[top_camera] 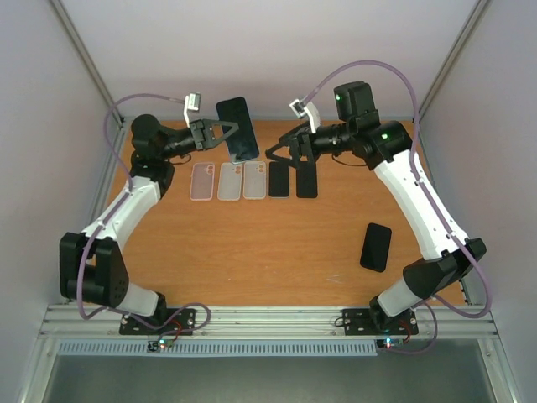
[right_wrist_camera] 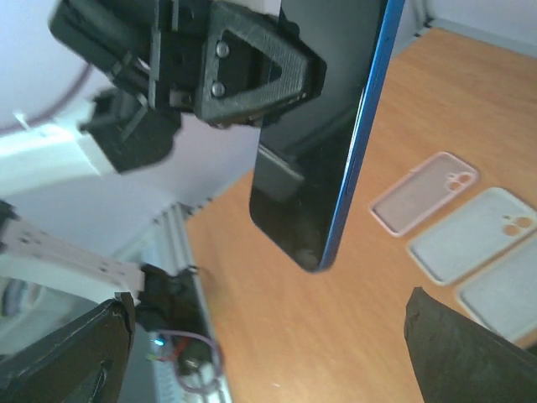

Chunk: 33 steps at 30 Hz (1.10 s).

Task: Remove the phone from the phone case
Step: Place the phone at the center of the board.

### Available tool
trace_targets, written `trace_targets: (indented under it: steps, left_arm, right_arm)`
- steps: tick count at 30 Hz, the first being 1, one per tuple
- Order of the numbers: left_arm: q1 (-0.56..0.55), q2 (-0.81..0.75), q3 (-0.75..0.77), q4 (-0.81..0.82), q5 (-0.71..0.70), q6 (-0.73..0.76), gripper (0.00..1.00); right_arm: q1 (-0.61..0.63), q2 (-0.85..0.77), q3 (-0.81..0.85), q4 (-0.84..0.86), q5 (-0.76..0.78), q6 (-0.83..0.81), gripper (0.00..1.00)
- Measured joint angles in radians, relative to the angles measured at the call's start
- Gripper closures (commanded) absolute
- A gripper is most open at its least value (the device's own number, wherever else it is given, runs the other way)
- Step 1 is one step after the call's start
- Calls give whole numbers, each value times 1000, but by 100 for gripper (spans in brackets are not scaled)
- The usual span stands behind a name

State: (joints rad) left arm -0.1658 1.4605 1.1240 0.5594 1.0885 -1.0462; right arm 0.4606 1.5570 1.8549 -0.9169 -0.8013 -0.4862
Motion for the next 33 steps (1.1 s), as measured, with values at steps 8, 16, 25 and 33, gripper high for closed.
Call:
trace_targets:
  steps: [8, 16, 25, 33]
  left_arm:
    - [-68, -3, 6, 154, -3, -76, 99]
    - [-107, -3, 10, 157, -3, -80, 99]
    - [-112, -4, 27, 162, -9, -88, 99]
    - [-118, -4, 28, 171, -24, -113, 96]
  right_arm:
    - [-24, 15, -25, 174, -183, 288, 29]
    - [-24, 49, -34, 259, -235, 407, 51]
    - [-24, 54, -64, 307, -256, 463, 72]
    - [-26, 79, -69, 343, -288, 515, 95]
